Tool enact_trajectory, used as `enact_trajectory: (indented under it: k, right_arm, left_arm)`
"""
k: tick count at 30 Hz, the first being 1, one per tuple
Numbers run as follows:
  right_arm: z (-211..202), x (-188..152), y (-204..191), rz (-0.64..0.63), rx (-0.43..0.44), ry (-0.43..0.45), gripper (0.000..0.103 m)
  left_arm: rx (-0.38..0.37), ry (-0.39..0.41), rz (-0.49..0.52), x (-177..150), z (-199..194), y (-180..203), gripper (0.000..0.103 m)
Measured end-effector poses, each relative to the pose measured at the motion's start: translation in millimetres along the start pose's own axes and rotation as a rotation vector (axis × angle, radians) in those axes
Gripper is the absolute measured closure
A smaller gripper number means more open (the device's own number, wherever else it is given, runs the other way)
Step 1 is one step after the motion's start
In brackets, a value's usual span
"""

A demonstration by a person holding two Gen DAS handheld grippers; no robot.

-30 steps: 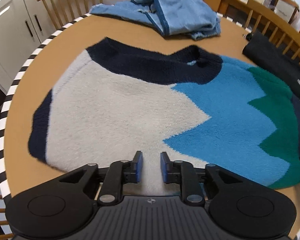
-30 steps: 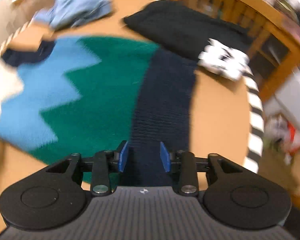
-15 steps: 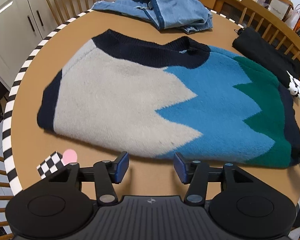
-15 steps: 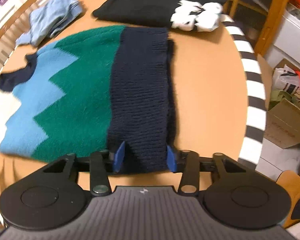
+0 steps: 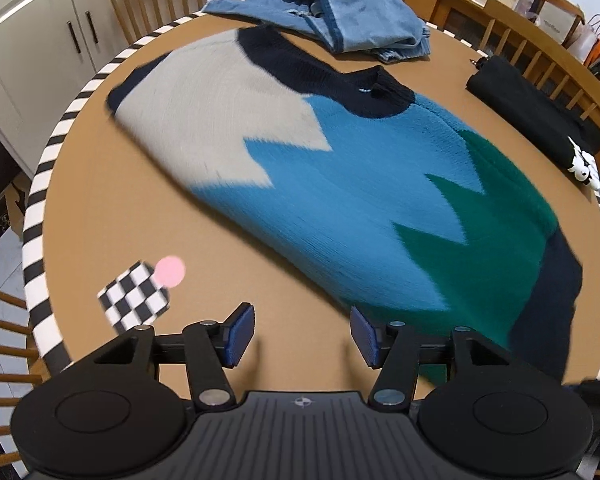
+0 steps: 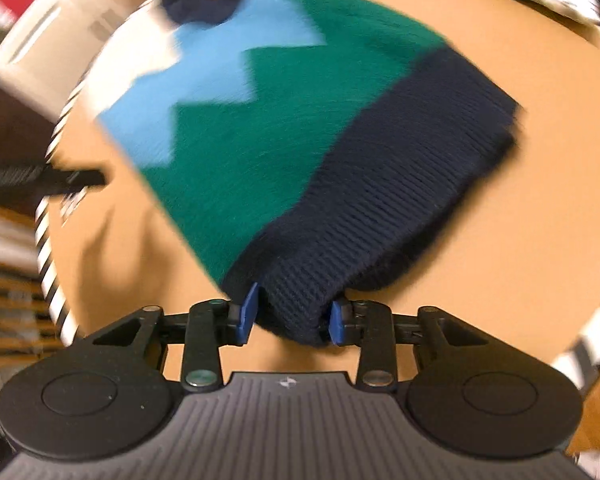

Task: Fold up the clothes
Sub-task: 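Grasp the navy hem of the cardigan with the right gripper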

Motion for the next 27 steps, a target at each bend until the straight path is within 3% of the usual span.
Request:
enact_trajectory:
  k: [3,6,10,16,18,21,23,27]
  right_arm:
    - [9.0,-13.1,-38.2,-0.079,0.087,-0.044,0.059]
    - [7.0,-14.6,-47.1,-0.089,0.150,-0.076,0.061]
    - [-25.8,12.5,1.6,0.009,0.129,0.014,0.059]
    - [-55.8,67.5,100.5,0.198,0.081,0.135,0.053]
    - [-48.6,80.8,126.1,0.275,0.122,0.123,0.053]
    - [-26.5,92.7,151.8,0.339,0.195,0.068,0.043]
    - [-12.0,95.8,160.6,0.353,0.220,0.010,0.044]
    - [12.7,102.1,171.7,0.351,0.286,-0.087,0.043]
  left_arm:
    - [0.010,-0.002,-0.018,-8.9,-7.2,-8.0,0.046]
    - [0.005,-0.003,-0.027,-15.8,-14.7,-10.7,0.046]
    - [-0.025,0.010,0.008,-23.8,-25.0,-0.2,0.046]
    - [-0.097,0.002,0.093,-31.5,-20.3,52.3,0.046]
    - [-0.128,0.000,0.108,-31.1,-15.5,74.8,0.047]
    - [-0.155,-0.004,0.130,-29.4,-5.7,107.3,0.047]
    - [-0.152,-0.025,0.128,-29.9,3.9,123.8,0.048]
    - [-0.068,-0.094,0.106,-37.9,23.0,128.8,0.053]
Point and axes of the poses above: each gripper's, at about its wrist camera, not at the fingertips, and z roughly the way its jaws point, y to its right, x to its top, the point moved 4 cm from there along z, roughly the way its jaws point, and after that the axes turned 12 degrees about y, right-handed, at the moved point
